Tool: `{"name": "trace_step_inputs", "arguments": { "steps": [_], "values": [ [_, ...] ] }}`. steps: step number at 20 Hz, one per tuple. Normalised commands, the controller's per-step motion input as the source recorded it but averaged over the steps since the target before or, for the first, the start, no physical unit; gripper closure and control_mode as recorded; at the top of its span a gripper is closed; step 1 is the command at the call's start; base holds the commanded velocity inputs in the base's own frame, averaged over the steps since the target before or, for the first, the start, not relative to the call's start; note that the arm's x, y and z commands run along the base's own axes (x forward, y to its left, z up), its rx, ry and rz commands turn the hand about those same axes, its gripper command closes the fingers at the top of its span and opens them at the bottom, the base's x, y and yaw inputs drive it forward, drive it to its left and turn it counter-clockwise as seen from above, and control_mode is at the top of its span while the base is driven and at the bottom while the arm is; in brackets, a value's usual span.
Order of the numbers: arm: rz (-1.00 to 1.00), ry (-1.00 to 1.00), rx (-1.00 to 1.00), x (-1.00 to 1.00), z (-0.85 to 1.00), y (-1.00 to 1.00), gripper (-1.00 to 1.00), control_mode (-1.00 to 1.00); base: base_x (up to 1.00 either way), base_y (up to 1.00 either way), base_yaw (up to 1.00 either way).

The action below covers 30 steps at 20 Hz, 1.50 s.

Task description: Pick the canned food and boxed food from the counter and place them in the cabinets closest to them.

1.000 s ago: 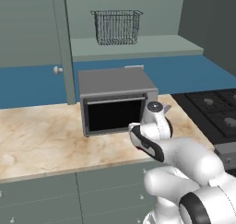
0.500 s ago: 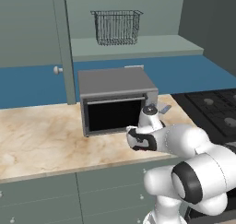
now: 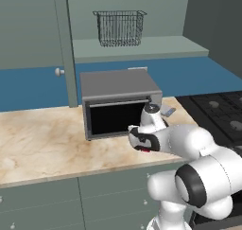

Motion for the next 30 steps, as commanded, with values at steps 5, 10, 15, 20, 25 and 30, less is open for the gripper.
{"name": "trace_step_inputs", "arguments": {
  "steps": [5, 10, 15, 20, 25, 30],
  "values": [
    [-0.04, -0.01, 0.02, -0.22, 0.77, -0.18, 1.0, -1.0, 0.0, 0.0, 0.0],
    [-0.01, 0.0, 0.03, -0.48, 0.81, -0.22, 1.0, -1.0, 0.0, 0.0, 0.0],
    [0.0, -0.03, 0.02, -0.6, 0.85, -0.2, 1.0, -1.0, 0.0, 0.0, 0.0],
    [0.0, -0.12, 0.0, -0.58, 0.86, -0.14, 1.0, -1.0, 0.0, 0.0, 0.0],
    [0.02, -0.14, 0.0, -0.54, 0.79, -0.14, 1.0, -1.0, 0.0, 0.0, 0.0],
    [0.06, -0.14, 0.0, -0.42, 0.81, -0.06, 1.0, -1.0, 0.0, 0.0, 0.0]
  ]
}}
